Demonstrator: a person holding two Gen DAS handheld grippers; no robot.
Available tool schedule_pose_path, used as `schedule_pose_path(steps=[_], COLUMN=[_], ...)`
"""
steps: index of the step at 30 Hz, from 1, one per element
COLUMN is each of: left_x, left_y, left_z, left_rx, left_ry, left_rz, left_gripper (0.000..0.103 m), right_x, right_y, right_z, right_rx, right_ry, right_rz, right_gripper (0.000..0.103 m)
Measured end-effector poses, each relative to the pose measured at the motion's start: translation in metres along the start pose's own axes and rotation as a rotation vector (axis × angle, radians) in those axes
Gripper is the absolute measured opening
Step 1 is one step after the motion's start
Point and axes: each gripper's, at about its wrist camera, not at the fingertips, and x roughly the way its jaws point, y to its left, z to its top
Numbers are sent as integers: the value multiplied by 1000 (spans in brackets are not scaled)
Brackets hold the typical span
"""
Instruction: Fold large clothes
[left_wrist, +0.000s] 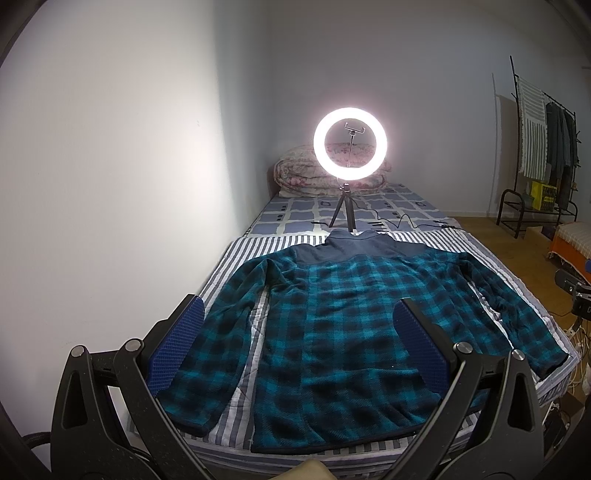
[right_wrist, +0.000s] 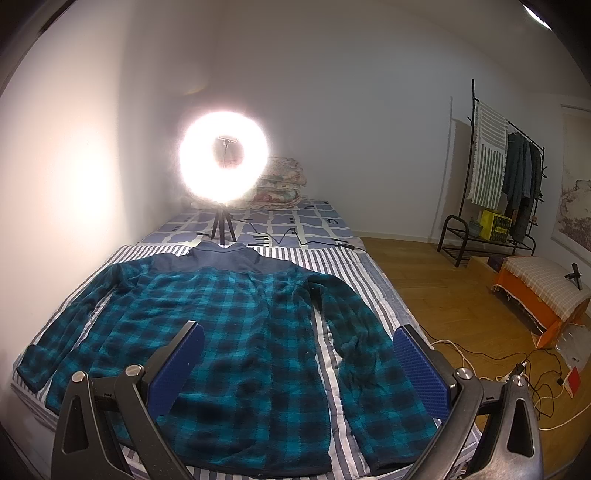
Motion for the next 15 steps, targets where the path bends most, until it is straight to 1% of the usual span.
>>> schedule_pose_path(steps=[5,11,15], left_x=[0,1,4], left_y=[1,20,24], left_z=[0,-6,-11], left_rx=[2,6,12], left_ry=[0,-8,16], left_rz=[1,24,34], left_gripper=[103,103,103], right_x=[3,4,4], right_y=[10,16,26], right_z=[-5,-5,-1], right_rx=[-6,-10,-18], right_ry=[3,7,7], right_rz=[3,5,16], right_gripper=[103,103,103])
